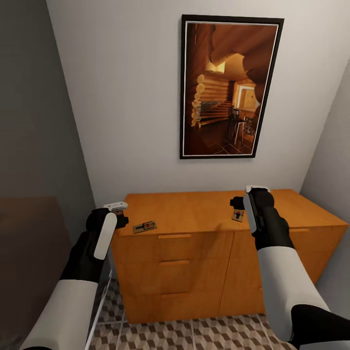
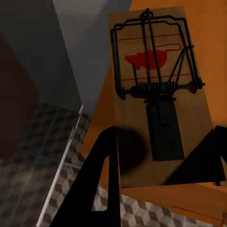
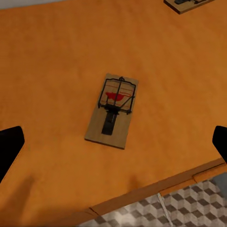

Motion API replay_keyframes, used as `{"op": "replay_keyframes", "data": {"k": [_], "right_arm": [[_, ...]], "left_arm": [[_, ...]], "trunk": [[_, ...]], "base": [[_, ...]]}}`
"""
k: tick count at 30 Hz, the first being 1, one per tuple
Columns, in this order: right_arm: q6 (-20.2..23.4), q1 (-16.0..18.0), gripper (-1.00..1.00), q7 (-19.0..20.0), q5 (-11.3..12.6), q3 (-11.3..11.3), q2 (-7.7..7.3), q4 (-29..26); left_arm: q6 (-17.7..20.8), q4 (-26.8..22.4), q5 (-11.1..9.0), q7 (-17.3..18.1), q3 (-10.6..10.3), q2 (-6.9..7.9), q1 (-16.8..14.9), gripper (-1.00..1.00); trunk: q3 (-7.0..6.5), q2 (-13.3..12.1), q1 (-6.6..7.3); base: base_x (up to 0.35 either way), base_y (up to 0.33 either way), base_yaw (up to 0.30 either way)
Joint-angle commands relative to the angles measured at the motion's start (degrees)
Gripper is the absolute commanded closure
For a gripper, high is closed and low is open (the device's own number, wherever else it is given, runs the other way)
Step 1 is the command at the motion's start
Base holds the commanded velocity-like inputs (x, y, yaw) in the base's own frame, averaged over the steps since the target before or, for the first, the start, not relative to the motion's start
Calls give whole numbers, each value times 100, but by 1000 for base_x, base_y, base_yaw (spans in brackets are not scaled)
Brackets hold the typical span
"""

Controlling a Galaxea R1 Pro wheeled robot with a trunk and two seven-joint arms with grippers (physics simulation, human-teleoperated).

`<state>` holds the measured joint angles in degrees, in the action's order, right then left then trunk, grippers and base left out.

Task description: Take the four mousetraps from the cabinet in the bathroom and place them on the bathroom floor. Make sure all four end up on the same floor surface, and ensure that at least two of them are either under or directly next to the same bathroom sink.

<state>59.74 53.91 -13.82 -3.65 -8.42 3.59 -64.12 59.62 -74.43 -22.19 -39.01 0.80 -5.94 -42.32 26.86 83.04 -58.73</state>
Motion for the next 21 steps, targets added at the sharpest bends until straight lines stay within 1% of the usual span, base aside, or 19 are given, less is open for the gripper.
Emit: {"op": "replay_keyframes", "data": {"k": [1,8,14,21], "right_arm": [[26,5,-100,18,-38,-11,17,-4],[26,5,-100,5,-48,-10,58,2],[26,4,-100,-2,-59,-12,55,4],[26,5,-100,-6,-59,-23,47,11]], "left_arm": [[15,-3,-55,-46,8,-4,-5,100],[15,6,-57,-48,8,3,-5,100],[15,19,-53,7,8,16,-5,100],[15,24,-48,105,8,22,-5,100]], "trunk": [[7,4,0],[7,4,0],[7,4,0],[7,4,0]], "base": [[-1,0,0],[3,0,0],[82,0,0],[23,0,0]]}}
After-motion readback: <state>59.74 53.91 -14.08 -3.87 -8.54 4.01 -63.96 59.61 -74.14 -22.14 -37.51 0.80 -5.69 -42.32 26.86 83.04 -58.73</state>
